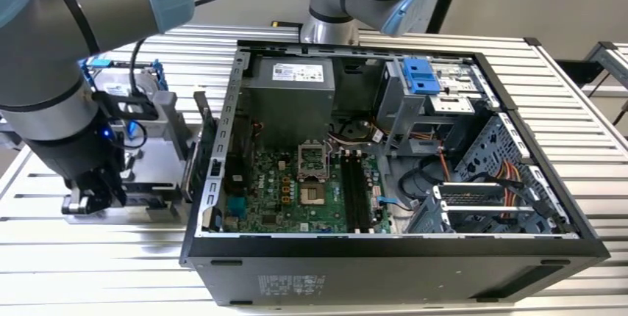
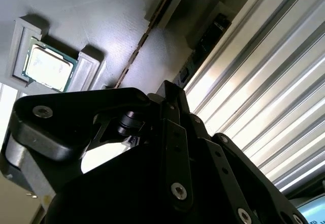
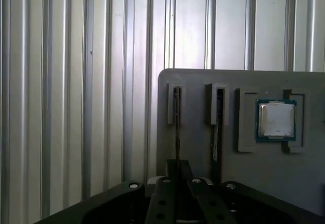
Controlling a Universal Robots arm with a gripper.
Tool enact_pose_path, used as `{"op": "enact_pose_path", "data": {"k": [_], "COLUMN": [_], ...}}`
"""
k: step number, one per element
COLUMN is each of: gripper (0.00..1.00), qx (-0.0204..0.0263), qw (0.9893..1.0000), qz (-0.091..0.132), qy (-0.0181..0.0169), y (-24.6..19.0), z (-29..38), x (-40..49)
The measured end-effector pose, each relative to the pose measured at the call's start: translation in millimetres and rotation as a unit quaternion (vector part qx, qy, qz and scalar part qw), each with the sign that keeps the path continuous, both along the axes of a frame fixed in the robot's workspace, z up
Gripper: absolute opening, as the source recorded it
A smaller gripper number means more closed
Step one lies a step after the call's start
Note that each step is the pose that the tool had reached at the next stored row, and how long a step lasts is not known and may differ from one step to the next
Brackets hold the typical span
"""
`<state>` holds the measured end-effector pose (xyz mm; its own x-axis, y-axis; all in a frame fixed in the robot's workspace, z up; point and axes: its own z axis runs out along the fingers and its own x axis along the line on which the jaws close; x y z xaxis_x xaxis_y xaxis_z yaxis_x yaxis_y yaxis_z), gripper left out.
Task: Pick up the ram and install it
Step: 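Pick up the ram and move it above insertion slot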
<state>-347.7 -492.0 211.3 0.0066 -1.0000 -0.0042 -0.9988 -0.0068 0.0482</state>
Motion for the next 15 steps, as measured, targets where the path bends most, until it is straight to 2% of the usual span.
{"op": "enact_pose_path", "data": {"k": [8, 15], "gripper": [0.0, 0.0], "qx": [-0.0001, -0.0001], "qw": [1.0, 1.0], "qz": [0.0, 0.0], "qy": [0.0, 0.0001], "y": [0.0, 0.0], "z": [3.3, 9.4], "x": [0.0, 0.0]}}
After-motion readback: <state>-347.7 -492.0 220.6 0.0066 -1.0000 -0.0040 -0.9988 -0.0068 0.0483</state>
